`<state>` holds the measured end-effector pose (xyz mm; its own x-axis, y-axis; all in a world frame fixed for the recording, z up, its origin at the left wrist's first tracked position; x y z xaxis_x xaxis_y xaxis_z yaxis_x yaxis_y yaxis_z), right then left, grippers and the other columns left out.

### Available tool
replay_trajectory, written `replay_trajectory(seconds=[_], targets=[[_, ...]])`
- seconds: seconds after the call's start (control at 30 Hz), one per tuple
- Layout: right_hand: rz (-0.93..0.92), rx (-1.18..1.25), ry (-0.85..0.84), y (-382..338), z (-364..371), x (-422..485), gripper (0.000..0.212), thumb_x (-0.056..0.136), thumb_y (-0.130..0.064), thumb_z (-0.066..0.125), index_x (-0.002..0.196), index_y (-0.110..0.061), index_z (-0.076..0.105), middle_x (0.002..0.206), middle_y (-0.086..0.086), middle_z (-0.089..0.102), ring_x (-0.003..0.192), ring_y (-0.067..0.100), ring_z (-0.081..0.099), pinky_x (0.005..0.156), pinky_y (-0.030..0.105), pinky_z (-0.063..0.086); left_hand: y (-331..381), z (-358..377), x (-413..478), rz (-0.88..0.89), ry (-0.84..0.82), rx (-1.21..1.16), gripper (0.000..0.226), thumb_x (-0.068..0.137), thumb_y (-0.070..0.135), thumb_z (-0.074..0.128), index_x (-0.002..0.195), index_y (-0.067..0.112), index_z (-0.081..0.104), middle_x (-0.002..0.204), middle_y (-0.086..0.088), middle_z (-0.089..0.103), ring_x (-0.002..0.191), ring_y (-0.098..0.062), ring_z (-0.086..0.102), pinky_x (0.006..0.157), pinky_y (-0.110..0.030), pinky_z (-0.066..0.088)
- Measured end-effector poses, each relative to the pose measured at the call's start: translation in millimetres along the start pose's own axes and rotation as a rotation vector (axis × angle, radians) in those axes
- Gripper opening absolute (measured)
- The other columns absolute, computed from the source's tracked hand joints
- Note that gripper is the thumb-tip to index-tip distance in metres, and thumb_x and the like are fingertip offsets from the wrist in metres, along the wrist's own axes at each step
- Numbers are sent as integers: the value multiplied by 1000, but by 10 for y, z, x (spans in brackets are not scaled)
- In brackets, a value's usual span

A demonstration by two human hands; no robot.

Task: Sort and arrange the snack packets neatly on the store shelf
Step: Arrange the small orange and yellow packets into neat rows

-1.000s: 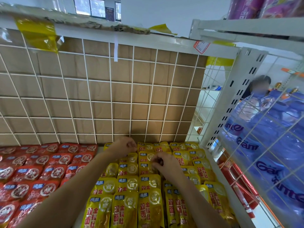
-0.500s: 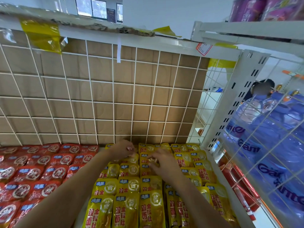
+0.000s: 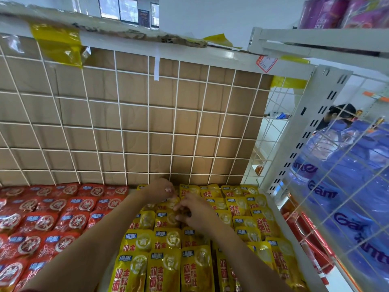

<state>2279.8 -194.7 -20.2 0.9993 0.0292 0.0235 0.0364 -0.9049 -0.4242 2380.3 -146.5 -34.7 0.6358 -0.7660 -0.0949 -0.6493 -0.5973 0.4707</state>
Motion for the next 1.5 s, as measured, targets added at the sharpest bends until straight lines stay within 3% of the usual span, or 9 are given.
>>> replay_trajectory(seconds=[0.4,0.57,0.67,0.77,1.07,1.17,1.27,1.4,1.5], targets=[[-4,8,31,-5,-4,-15,27,85,-30,64,110,-21,64,108,2,53,104,18,49,86,30,39,72,-40,-47,-12,-4,19,22,90,13,57,104,0,68,109,-16,64,105,-26,57,83,-24,38],[-5,53,110,30,-110,-78,26,87,-29,61,111,-21,62,111,0,55,106,16,49,88,26,38,100,-119,-78,-27,94,-27,18,88,17,59,99,6,67,95,-6,62,92,-20,58,62,-12,36],[52,62,223,207,-306,-163,30,90,-28,57,119,-21,59,119,-2,56,112,14,48,94,24,37,122,-172,-109,-64,204,-104,16,88,20,61,103,13,64,92,4,55,89,-13,53,74,-22,41],[120,65,260,448,-448,-267,32,90,-33,57,121,-23,58,121,-4,56,115,13,48,93,23,37,258,-128,-106,-21,234,-111,23,89,20,59,112,17,62,109,2,58,103,-15,55,87,-26,43],[221,63,246,1019,-643,-539,33,89,-35,60,119,-22,59,121,-4,58,111,11,53,84,18,39,747,291,-113,4,29,193,45,96,35,46,139,24,39,146,-2,35,136,-22,30,108,-34,27],[203,27,195,1104,-620,-503,31,89,-34,60,117,-21,60,117,-1,60,106,12,55,87,22,43,813,421,-198,-39,-20,270,57,95,50,31,146,25,25,155,3,17,143,-17,12,114,-36,9],[161,-34,162,1115,-595,-433,30,91,-33,57,119,-23,59,119,-3,59,107,13,54,91,26,44,860,508,-290,-73,-32,225,103,58,73,1,148,25,17,157,4,11,144,-16,4,116,-37,1],[139,-75,115,1108,-541,-329,33,91,-37,55,121,-23,57,119,-1,55,109,16,53,92,30,42,834,622,-285,-113,0,233,136,36,93,-17,150,24,7,158,3,2,145,-16,-5,116,-39,-8],[123,-97,114,1095,-523,-257,34,90,-36,55,120,-20,58,117,1,51,109,17,53,91,29,42,821,644,-260,-145,36,245,143,28,90,-29,149,25,8,158,5,5,145,-15,-4,116,-39,-9]])
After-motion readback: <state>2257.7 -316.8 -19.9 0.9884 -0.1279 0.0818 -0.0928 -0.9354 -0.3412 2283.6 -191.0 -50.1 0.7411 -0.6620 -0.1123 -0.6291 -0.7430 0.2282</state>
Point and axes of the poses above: each hand's wrist, its own x-axis towards the middle knuckle, its own z-axis out of the palm, y = z × x, the point moved 9 cm from there along x, towards the middle knuckle
